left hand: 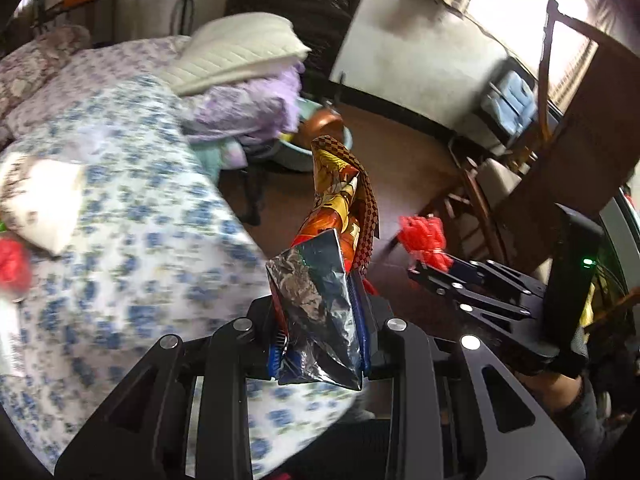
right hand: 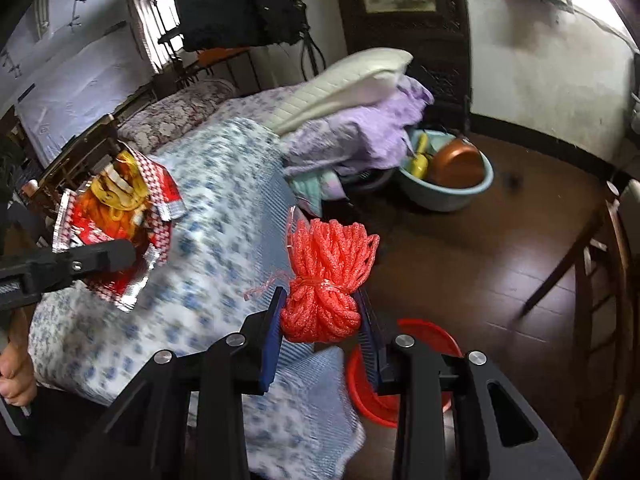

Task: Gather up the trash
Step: 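Drop the snack bag and red mesh bundle into the red wastebasket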

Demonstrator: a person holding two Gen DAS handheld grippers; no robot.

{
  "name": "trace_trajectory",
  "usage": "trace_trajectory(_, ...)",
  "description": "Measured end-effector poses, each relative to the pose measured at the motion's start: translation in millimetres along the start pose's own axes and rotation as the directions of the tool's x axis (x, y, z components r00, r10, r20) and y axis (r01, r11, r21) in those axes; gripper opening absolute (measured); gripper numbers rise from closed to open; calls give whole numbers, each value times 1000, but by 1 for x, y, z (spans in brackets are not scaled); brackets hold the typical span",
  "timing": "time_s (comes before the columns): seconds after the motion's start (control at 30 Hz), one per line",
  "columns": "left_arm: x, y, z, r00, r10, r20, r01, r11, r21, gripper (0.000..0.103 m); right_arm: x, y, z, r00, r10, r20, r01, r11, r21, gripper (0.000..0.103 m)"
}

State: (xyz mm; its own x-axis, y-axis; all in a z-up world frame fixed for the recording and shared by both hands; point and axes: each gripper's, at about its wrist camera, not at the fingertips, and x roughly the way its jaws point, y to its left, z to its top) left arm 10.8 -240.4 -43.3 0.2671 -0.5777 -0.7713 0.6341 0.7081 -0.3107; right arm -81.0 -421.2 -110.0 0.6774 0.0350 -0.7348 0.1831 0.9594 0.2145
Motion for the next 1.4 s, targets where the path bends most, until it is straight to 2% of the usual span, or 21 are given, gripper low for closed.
trace_trajectory(0.13,28,-23,2,996,-55,-63,57,998,23,29,11,-33,-13,999,-17,-42,19,998,52,34)
trace_trajectory(0.27,57,-45,0,989,-64,-134,70,996,46,29,26,-60,-31,996,-43,-84,51,994,99,34)
trace_trajectory(0.4,85,-62,-4,977,-88,-195,98,994,44,29,46,-80,-48,991,-29,-134,49,988,144,34)
trace_trajectory(0.6,133,-78,-6,954,-82,-290,95,995,34,29,75,-104,-71,981,5,-192,34,979,200,34)
trace_trajectory(0.8,182,-84,-13,923,-72,-379,86,996,21,29,99,-116,-86,972,19,-236,39,970,240,34)
trace_trajectory(1.07,209,-84,-13,906,-76,-416,82,997,-3,30,119,-128,-97,960,30,-277,42,967,252,34)
trace_trajectory(1.4,229,-81,-16,884,-98,-458,78,995,-61,30,129,-130,-100,959,36,-280,40,964,262,34)
